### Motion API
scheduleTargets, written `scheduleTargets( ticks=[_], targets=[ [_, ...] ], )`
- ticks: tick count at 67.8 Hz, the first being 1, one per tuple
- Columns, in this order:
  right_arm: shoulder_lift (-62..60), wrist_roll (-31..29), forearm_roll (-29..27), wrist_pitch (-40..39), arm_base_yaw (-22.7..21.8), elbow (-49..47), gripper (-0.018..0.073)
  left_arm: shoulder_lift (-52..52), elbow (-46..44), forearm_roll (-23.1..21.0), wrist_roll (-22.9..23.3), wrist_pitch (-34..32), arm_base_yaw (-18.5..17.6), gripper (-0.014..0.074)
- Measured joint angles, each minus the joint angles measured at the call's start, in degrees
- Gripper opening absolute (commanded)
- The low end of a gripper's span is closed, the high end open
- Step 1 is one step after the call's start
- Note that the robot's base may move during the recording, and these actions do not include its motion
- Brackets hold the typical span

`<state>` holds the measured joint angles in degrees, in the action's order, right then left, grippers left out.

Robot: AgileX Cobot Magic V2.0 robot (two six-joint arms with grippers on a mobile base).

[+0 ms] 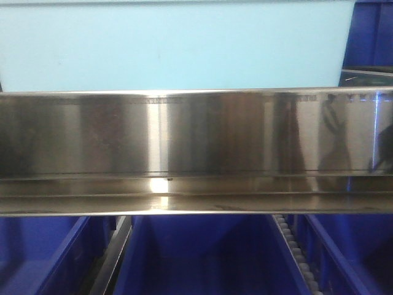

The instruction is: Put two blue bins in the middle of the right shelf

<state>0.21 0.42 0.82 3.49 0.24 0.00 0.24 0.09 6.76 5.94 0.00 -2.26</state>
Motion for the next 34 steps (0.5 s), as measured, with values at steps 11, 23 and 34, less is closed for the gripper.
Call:
scheduleTargets(
  ticks=[11, 23, 34],
  targets=[
    [0.0, 0.0, 0.0, 0.0, 0.0, 0.0, -0.0163, 0.0, 0.0, 0.0, 0.0, -0.3, 0.0, -0.011],
    [0.0, 0.0, 0.0, 0.0, 0.0, 0.0, -0.0163, 0.0, 0.0, 0.0, 0.0, 0.0, 0.0, -0.011],
    [0.0, 0.0, 0.0, 0.0, 0.0, 0.0, -0.0163, 0.0, 0.0, 0.0, 0.0, -0.3, 0.0, -0.011]
  ],
)
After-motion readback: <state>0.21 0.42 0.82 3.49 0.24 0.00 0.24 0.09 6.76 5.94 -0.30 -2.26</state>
